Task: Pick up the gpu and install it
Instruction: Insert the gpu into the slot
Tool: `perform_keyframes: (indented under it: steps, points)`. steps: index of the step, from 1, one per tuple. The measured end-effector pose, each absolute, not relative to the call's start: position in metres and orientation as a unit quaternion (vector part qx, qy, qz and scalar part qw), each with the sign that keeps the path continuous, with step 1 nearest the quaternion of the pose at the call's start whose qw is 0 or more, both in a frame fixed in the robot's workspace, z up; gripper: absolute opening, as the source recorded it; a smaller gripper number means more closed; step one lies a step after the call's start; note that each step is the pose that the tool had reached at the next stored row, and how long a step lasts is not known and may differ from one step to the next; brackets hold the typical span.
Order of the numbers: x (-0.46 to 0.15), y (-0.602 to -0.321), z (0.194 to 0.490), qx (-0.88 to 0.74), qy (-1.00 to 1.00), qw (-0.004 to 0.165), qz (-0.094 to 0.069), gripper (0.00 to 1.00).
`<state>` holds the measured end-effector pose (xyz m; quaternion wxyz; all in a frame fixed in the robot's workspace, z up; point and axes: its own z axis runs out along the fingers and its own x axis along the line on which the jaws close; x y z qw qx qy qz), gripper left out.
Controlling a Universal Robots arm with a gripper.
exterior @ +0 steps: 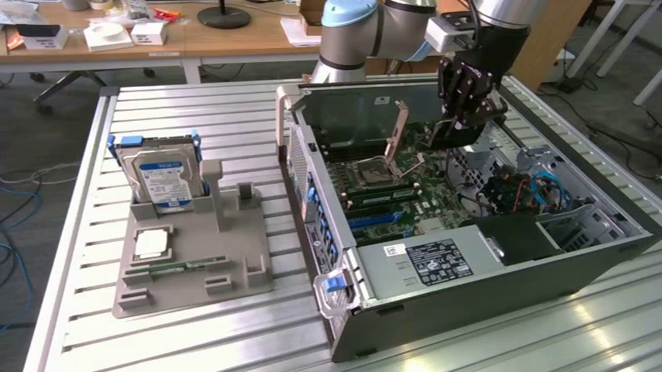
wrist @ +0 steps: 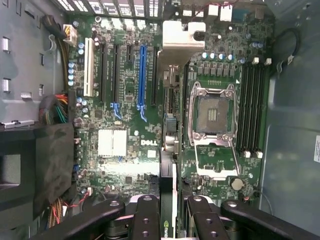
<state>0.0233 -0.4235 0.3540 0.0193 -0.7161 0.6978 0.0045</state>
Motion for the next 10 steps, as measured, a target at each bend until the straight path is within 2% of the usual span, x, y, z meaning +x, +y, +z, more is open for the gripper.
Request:
perform_keyframes:
  steps: [10]
  points:
    - [0.0217,-0.4239,0.3536,-0.702,0.711,0.020,0.003,0.26]
